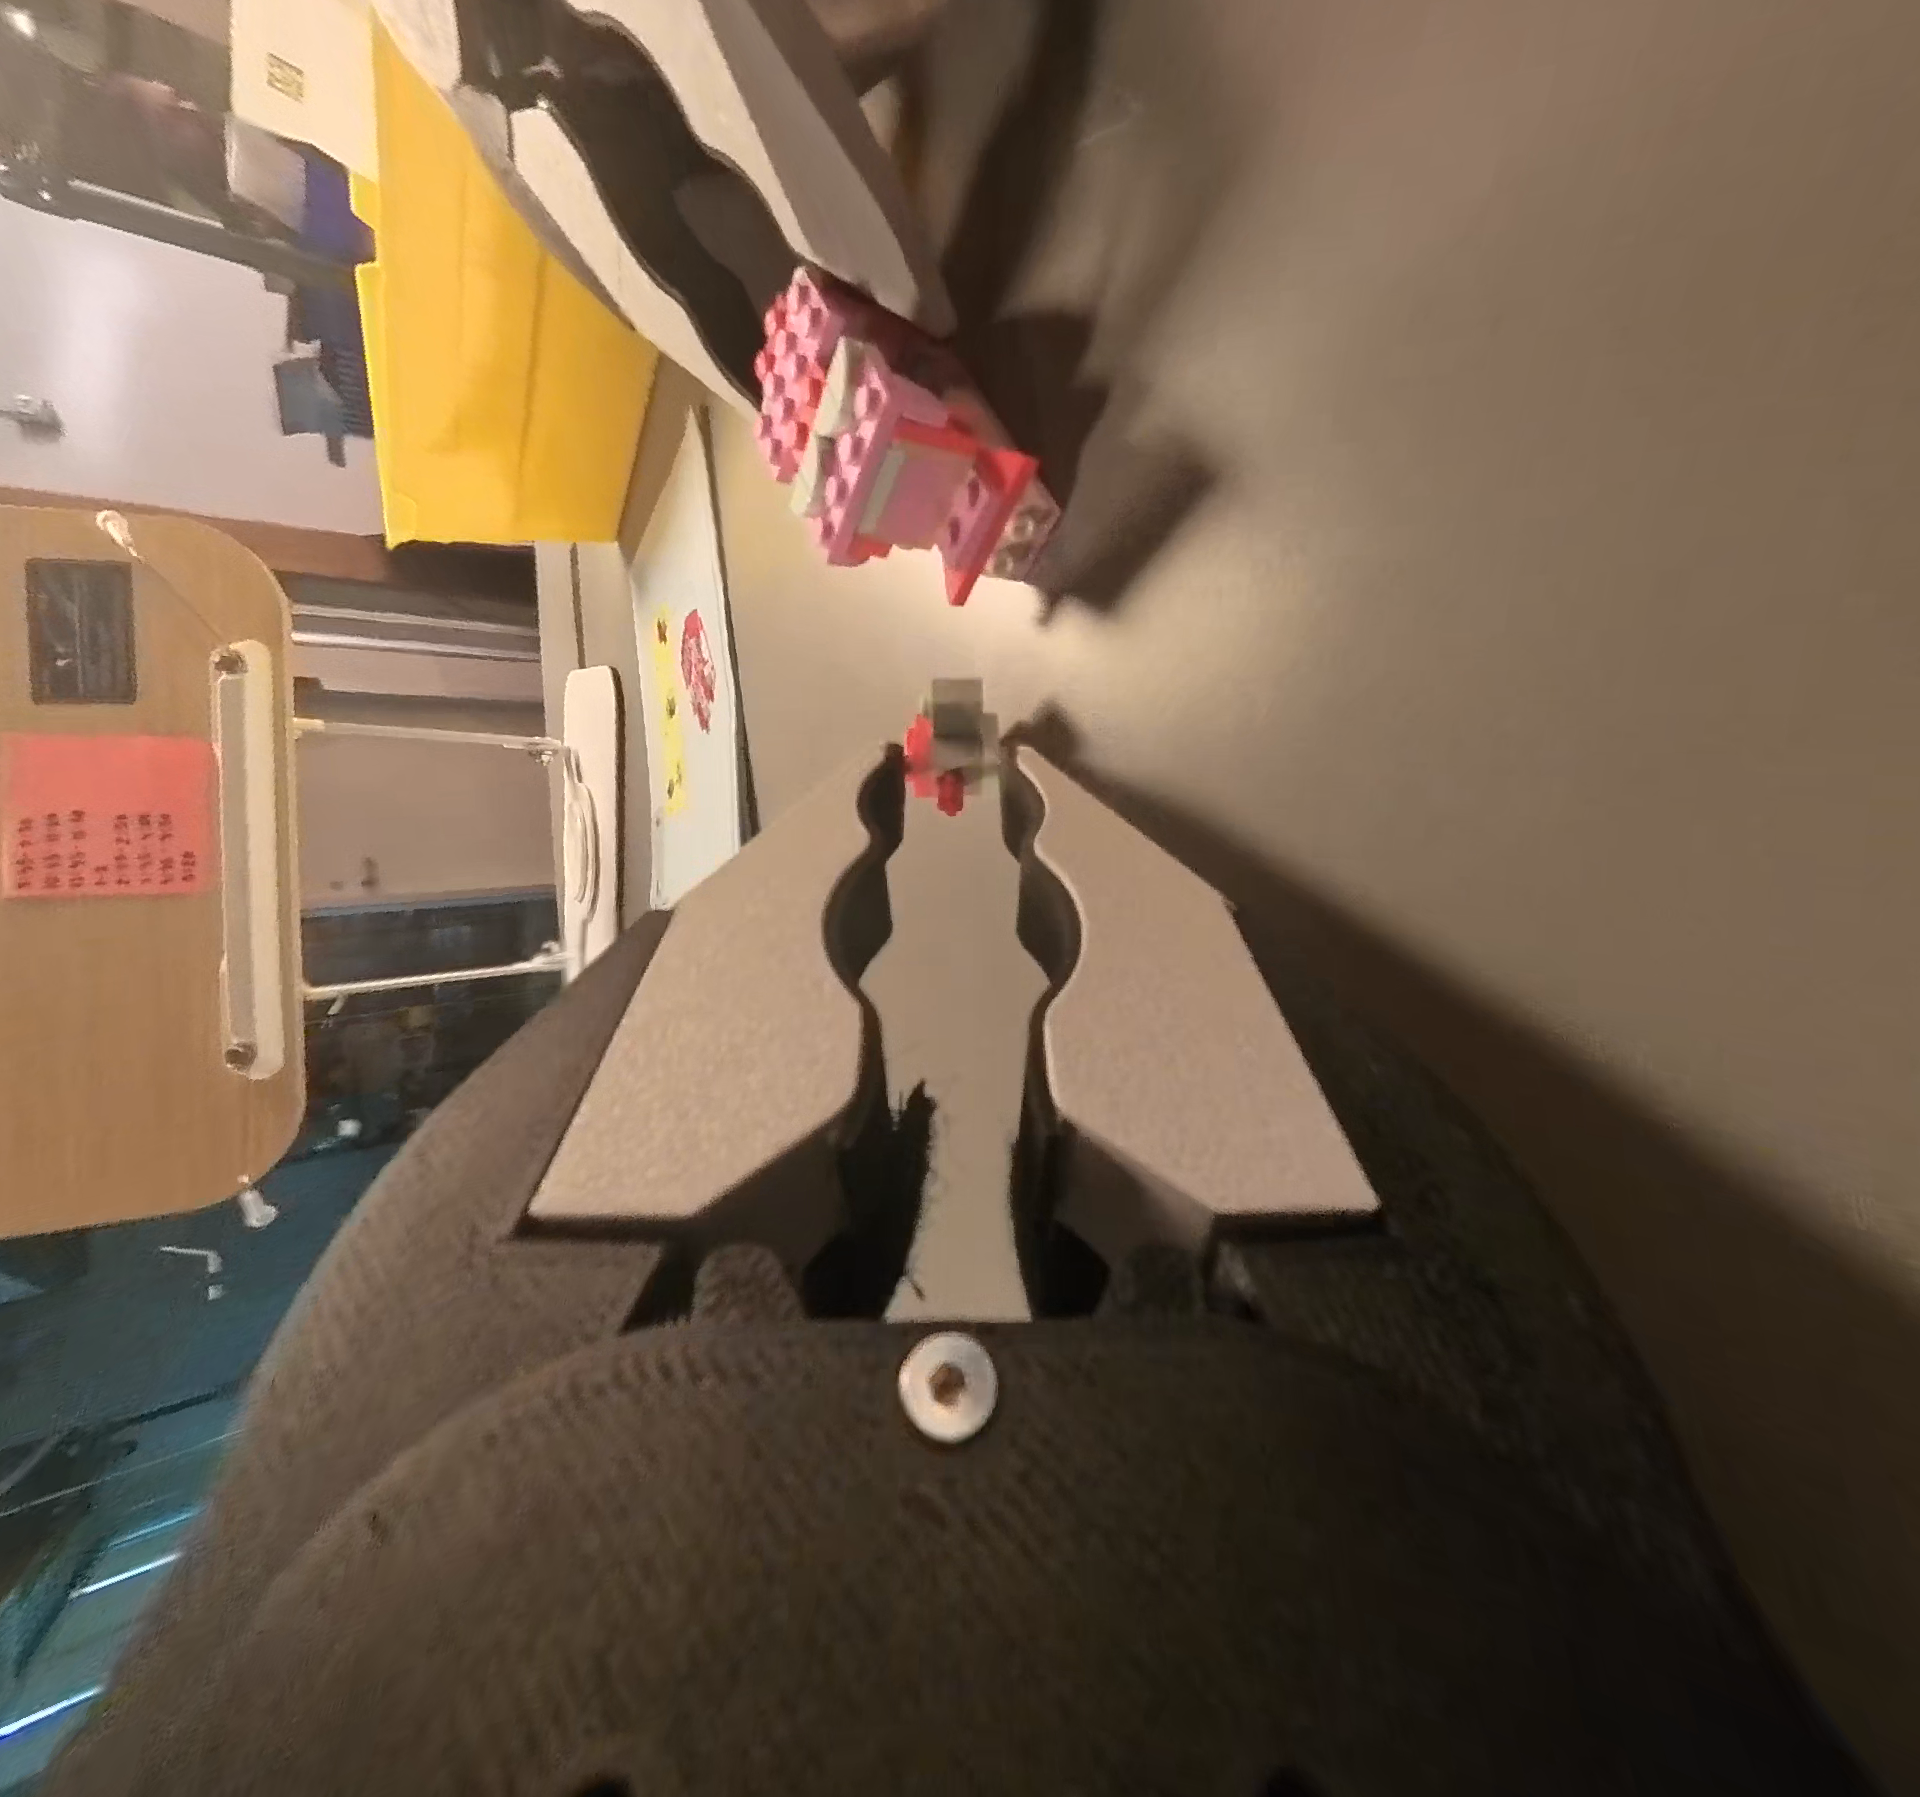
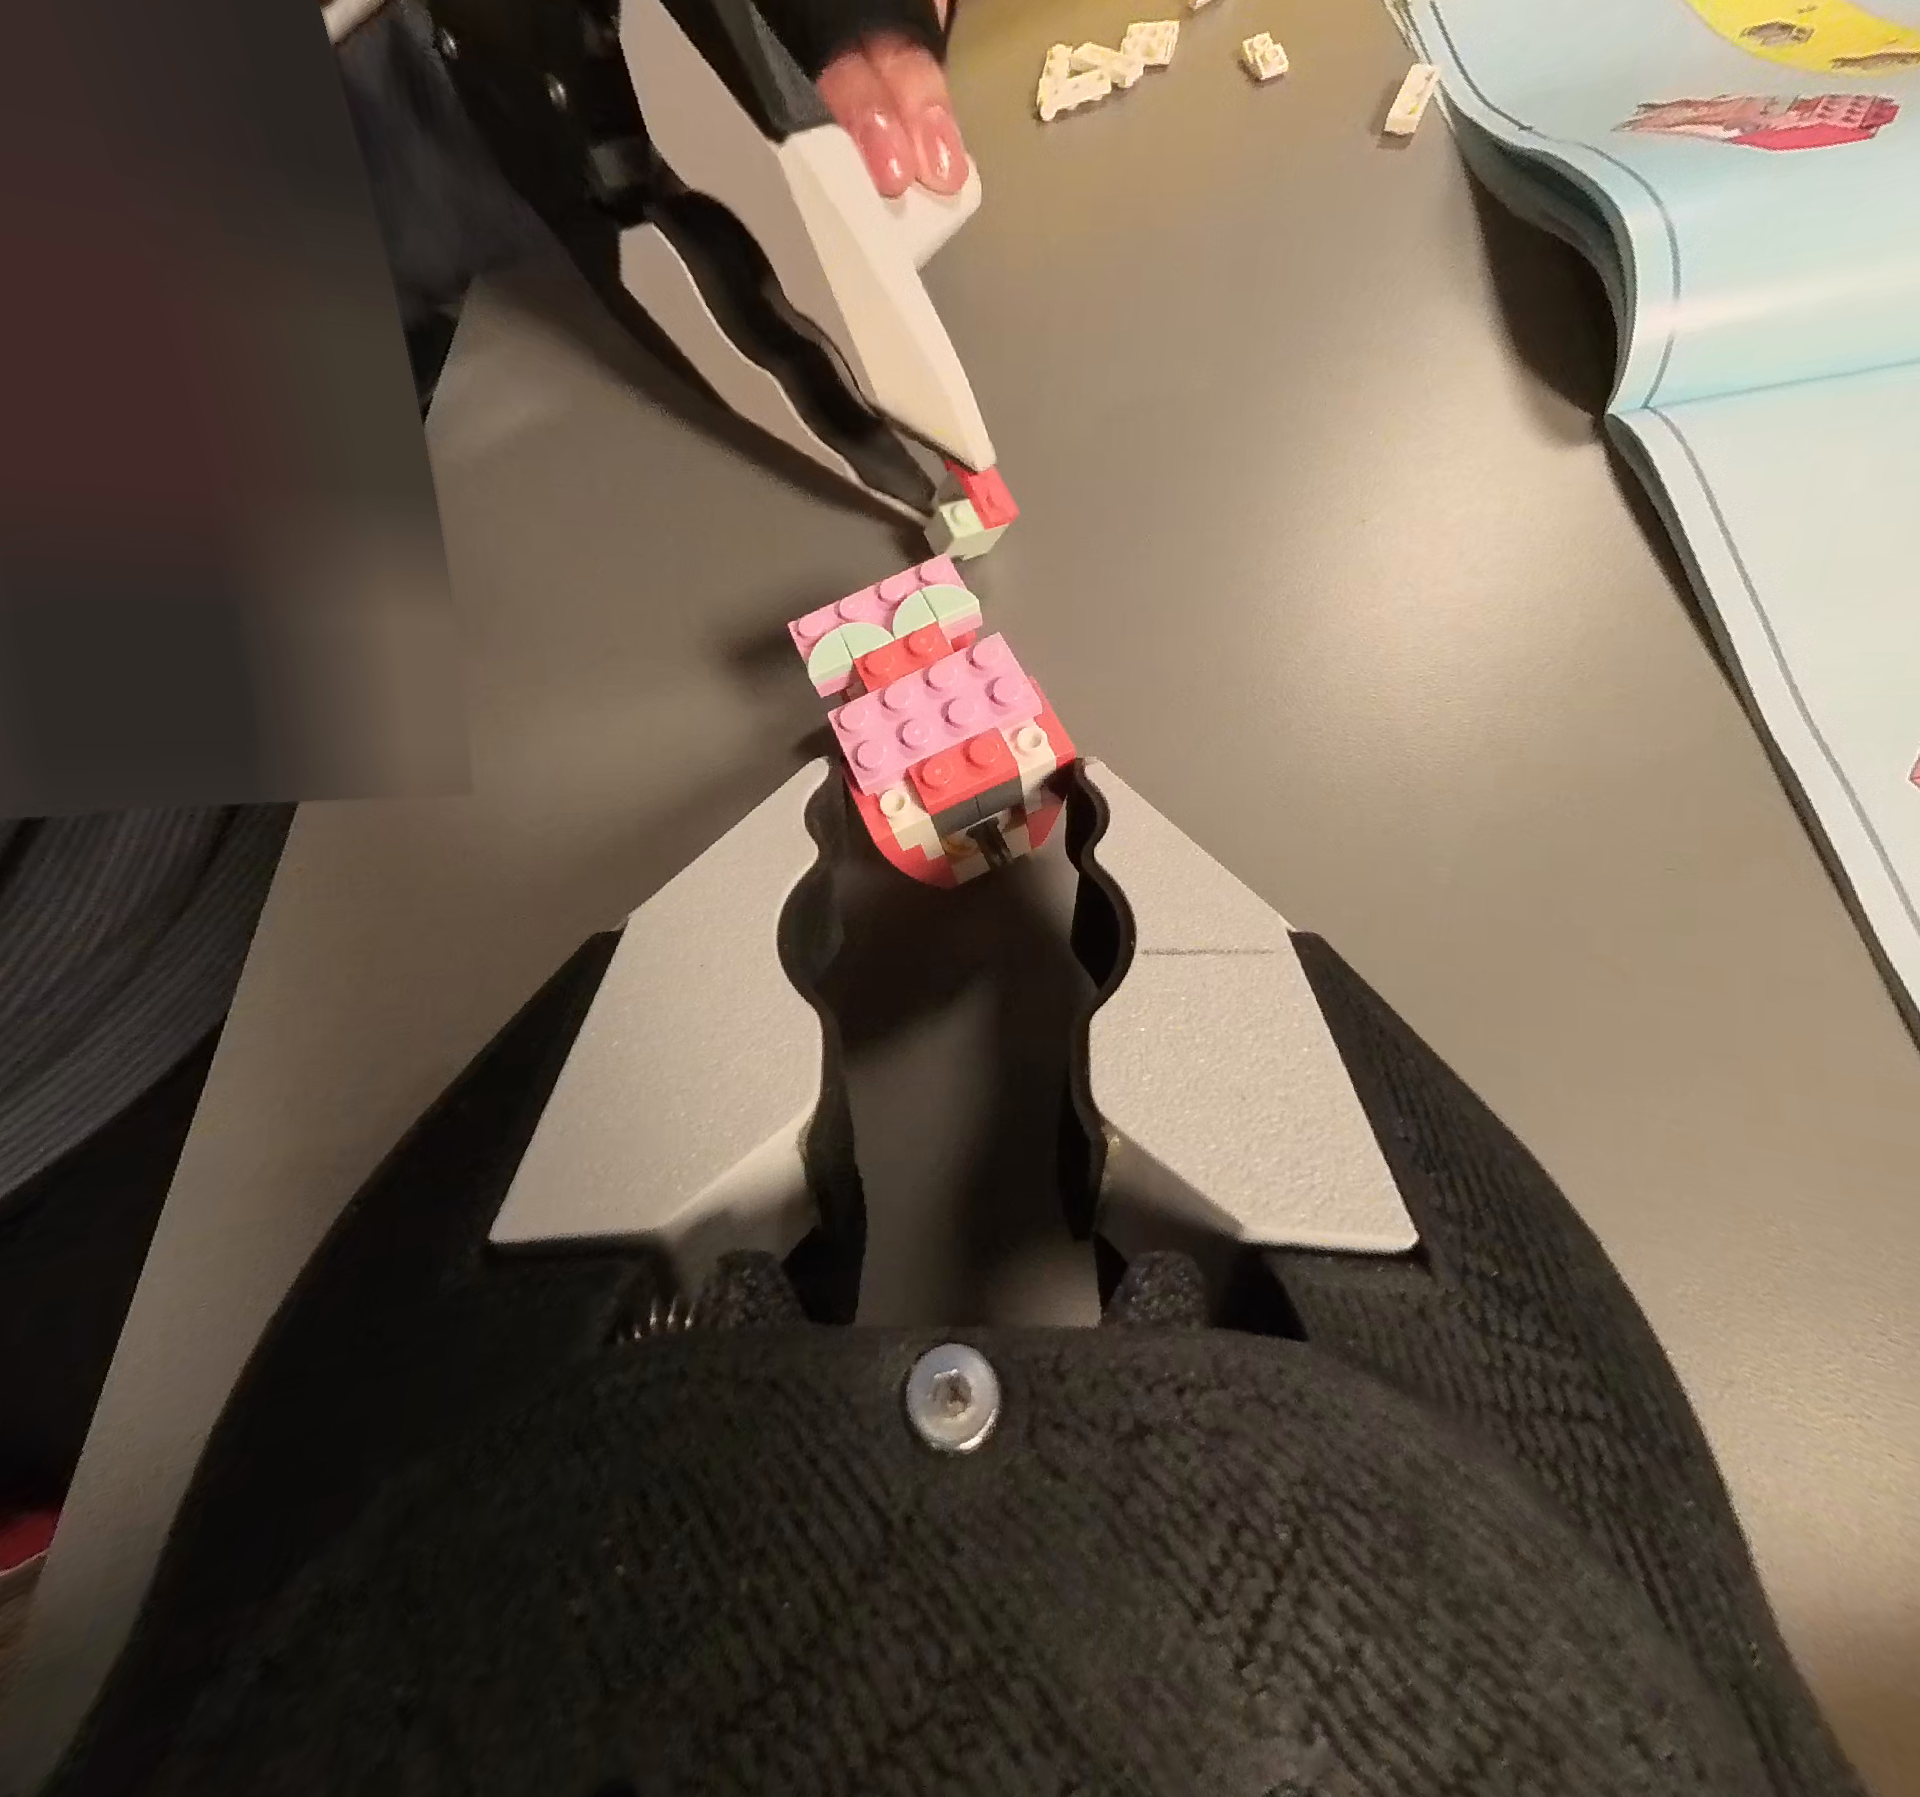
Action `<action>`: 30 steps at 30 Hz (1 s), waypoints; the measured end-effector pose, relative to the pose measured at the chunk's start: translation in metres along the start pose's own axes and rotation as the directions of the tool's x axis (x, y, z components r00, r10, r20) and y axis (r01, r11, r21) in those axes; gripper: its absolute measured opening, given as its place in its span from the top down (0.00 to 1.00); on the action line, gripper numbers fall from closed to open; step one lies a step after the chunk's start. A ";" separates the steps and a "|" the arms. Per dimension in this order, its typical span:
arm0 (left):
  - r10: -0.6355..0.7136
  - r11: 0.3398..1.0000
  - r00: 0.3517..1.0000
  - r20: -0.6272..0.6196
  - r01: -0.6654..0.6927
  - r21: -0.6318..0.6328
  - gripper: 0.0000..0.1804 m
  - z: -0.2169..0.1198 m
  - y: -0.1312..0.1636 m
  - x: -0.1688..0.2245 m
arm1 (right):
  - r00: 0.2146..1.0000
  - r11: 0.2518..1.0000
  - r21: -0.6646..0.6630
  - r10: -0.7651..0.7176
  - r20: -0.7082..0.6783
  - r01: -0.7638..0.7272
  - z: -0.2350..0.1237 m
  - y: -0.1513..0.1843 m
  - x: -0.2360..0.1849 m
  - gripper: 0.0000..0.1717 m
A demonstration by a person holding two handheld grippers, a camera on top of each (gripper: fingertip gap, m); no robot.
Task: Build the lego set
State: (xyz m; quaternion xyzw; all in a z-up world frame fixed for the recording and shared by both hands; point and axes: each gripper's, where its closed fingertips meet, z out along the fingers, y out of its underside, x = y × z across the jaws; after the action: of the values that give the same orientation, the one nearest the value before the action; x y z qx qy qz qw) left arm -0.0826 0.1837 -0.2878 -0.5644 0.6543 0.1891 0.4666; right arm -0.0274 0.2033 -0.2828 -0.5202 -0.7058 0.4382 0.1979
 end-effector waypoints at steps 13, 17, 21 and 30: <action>-0.041 0.996 0.962 -0.269 0.016 -0.092 0.74 -0.021 0.006 0.002 | 1.000 1.000 -0.004 -0.018 0.018 0.018 0.000 0.001 -0.004 0.76; -0.394 0.913 0.846 -0.359 0.406 -0.045 0.74 -0.028 -0.013 0.002 | 1.000 1.000 -0.004 -0.014 0.021 0.014 0.000 0.001 -0.004 0.76; -0.783 0.597 0.554 -0.281 0.797 -0.090 0.76 -0.016 -0.007 -0.021 | 1.000 1.000 0.016 -0.010 0.014 0.010 -0.001 -0.002 -0.003 0.76; -0.885 0.465 0.456 -0.090 0.869 -0.171 0.86 -0.007 -0.001 -0.010 | 0.999 0.963 0.269 0.036 -0.027 -0.027 -0.027 -0.032 0.009 0.63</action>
State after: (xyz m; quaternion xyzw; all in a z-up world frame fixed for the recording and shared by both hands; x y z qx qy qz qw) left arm -0.0853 0.1837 -0.2756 -0.8567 0.2960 -0.0933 0.4119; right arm -0.0285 0.2205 -0.2437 -0.5066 -0.6284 0.5246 0.2706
